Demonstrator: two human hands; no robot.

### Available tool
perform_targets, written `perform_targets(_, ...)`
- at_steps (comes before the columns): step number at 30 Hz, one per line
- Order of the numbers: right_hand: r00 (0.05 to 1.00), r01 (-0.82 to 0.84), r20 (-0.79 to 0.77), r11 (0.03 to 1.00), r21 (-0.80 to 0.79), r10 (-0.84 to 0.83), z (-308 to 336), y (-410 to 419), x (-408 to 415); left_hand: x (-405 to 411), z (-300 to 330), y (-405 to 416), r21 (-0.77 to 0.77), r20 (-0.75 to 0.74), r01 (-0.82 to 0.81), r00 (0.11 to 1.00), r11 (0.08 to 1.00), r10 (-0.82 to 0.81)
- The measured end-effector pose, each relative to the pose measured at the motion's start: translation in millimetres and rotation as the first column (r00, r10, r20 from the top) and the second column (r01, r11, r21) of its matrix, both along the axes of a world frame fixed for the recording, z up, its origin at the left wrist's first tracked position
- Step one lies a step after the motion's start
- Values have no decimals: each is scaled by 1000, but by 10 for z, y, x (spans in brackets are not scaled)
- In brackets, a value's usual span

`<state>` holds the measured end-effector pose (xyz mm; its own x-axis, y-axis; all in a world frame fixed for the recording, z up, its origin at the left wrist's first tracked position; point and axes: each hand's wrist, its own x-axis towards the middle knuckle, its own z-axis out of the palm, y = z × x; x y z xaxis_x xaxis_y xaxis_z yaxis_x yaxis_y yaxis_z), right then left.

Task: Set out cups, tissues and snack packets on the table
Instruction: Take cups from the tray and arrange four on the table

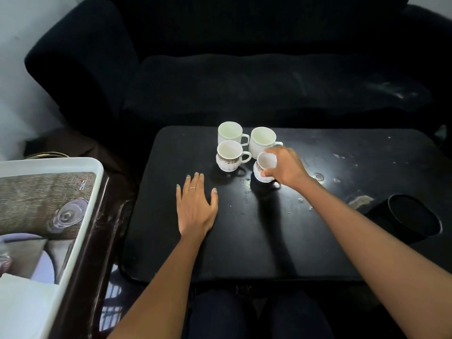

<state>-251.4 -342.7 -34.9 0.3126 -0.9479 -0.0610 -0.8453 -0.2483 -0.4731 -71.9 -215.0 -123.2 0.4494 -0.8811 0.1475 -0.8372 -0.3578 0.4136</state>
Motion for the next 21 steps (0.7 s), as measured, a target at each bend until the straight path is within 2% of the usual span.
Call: perform_targets(21, 995, 68, 75, 998, -19, -66, -28, -53, 77, -8, 10, -11, 29, 12, -1, 1000, 1000, 0)
